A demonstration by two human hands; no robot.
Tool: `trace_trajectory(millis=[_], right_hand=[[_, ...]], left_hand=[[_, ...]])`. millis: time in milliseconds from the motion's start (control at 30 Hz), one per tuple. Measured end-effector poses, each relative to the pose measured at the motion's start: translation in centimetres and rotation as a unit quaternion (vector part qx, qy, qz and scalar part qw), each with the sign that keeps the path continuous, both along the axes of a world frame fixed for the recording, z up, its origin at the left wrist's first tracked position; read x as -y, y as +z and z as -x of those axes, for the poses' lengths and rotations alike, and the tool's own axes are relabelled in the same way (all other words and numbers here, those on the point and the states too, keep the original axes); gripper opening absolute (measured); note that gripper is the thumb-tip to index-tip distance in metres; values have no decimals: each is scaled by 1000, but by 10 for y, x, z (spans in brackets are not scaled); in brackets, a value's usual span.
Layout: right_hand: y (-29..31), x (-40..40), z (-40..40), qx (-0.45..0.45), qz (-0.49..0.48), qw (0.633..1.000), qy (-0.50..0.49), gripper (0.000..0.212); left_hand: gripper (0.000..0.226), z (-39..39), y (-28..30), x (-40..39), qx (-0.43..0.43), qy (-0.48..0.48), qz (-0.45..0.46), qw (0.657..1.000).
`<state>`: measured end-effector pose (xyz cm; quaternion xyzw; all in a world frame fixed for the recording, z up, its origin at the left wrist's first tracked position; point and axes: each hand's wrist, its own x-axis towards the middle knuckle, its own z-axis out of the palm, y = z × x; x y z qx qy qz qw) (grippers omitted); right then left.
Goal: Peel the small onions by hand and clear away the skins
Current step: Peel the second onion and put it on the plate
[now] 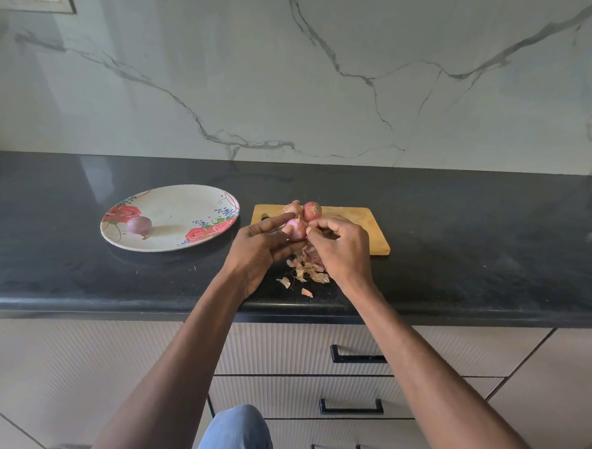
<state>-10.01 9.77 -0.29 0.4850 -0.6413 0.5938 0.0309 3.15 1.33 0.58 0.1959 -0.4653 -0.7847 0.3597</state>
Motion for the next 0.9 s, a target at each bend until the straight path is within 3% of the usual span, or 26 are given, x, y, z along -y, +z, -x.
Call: trace_trajectory(millis=[100, 267, 500, 900], right_hand=[[0, -1, -1, -13, 8, 1000, 15, 21], [-2, 0, -1, -67, 23, 997, 18, 17], [-4, 2, 0, -100, -1, 992, 71, 37], [-5, 0, -3, -152, 27, 985, 76, 17]], left_hand=[[27, 0, 0, 1, -1, 0, 4, 1000], [28, 0, -2, 3, 3, 7, 16, 1000], [17, 0, -2, 3, 55, 16, 72, 996], [27, -1, 0, 2, 112, 23, 91, 989]])
